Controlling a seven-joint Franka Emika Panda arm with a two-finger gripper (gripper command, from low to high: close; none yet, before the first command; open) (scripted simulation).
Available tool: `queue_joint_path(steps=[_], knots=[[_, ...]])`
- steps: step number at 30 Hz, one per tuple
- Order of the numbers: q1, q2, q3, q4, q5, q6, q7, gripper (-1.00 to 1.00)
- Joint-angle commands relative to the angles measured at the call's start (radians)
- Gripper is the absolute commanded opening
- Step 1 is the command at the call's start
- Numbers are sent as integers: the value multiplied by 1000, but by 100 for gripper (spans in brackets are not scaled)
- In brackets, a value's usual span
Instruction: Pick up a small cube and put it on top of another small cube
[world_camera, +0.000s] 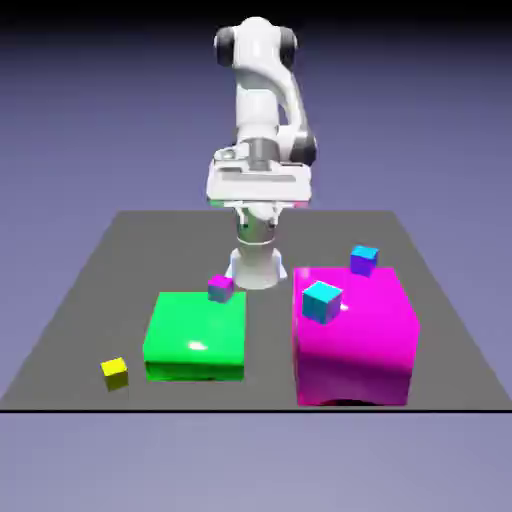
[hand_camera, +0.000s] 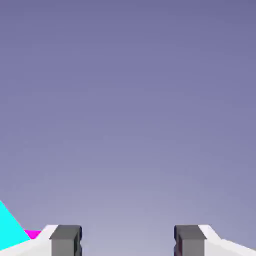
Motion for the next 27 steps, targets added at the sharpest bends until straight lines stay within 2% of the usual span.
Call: queue_joint_path(steps=[1, 27], knots=[[-15, 36, -5, 30, 9, -30, 9, 0], [-414, 979, -147, 821, 241, -802, 248, 0]])
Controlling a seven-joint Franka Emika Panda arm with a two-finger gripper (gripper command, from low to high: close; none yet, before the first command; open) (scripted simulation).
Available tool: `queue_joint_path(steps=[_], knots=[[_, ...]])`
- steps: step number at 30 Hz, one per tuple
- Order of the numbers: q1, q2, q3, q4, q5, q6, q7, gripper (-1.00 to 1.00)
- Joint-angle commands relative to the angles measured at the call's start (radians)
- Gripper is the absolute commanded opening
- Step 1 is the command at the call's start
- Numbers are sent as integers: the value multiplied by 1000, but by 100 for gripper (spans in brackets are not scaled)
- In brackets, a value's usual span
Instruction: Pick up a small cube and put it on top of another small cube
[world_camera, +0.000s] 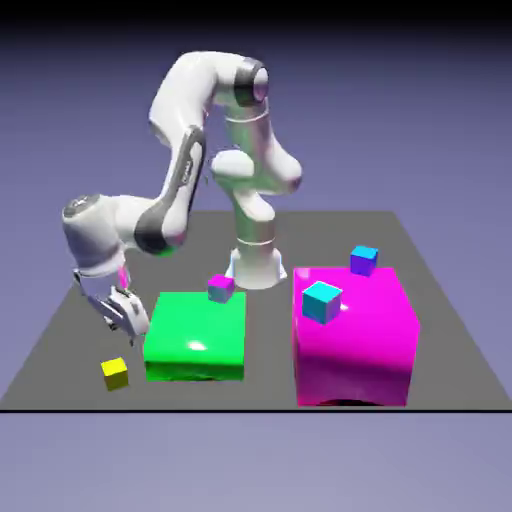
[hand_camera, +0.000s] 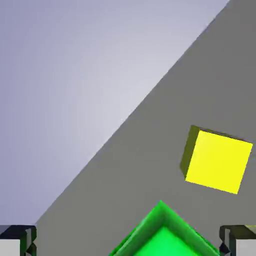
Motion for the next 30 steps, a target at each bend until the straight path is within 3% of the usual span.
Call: queue_joint_path(steps=[1, 6, 10, 11, 15, 30], knots=[[-15, 36, -5, 30, 9, -30, 9, 0], [-68, 162, -24, 136, 40, -133, 41, 0], [-69, 259, 2, 96, 75, 3, 16, 0], [-69, 259, 2, 96, 75, 3, 16, -100], [-69, 165, -23, 134, 41, -128, 40, -100], [110, -378, -15, -332, -151, -204, -78, -100]])
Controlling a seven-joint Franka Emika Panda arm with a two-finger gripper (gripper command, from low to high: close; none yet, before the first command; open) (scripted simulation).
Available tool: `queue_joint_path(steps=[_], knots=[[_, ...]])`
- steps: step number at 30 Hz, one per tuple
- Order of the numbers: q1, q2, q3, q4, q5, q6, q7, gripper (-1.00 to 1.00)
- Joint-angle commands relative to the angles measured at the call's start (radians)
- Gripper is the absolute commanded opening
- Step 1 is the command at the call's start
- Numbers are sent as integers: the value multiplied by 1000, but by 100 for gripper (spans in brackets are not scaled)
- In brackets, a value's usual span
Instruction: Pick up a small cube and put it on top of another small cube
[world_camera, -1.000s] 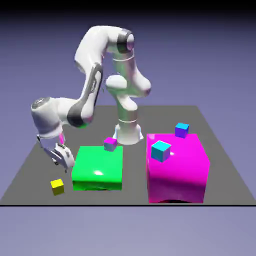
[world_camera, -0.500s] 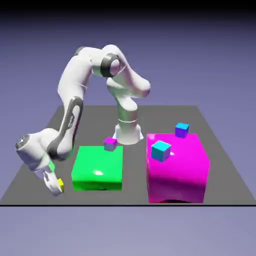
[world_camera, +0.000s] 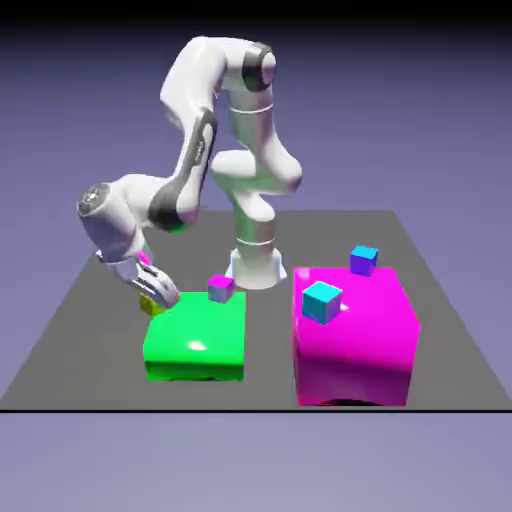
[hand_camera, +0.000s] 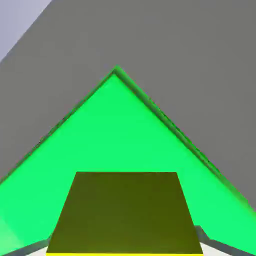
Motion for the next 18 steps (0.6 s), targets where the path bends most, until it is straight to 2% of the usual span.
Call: queue_joint_path(steps=[1, 14, 18], knots=[[7, -36, 1, -31, -16, -5, -7, -100], [160, -498, 8, -432, -180, -66, -109, -100], [158, -437, 1, -502, -182, 65, -112, -100]])
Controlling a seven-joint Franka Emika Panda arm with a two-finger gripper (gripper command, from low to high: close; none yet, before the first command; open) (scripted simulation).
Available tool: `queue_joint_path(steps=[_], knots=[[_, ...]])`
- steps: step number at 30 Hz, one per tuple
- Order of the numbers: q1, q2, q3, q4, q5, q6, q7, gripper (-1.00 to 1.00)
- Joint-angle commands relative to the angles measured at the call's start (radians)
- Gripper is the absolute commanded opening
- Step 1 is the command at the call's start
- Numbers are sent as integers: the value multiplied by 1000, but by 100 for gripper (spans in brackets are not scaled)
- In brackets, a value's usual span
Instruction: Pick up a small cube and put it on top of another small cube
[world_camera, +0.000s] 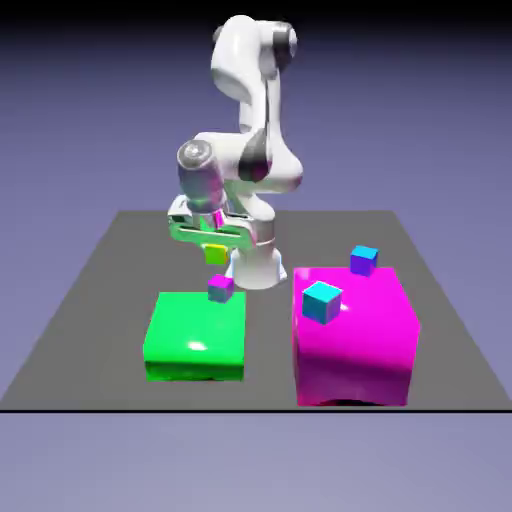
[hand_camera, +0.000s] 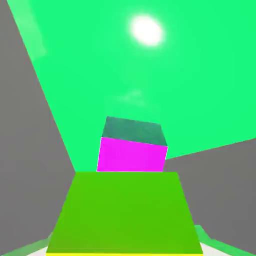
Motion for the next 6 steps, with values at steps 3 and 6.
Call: queue_joint_path(steps=[3, 6], knots=[[-1, 43, -5, -50, -5, 92, 0, -100], [0, 23, -3, -26, -4, 49, 1, 100]])
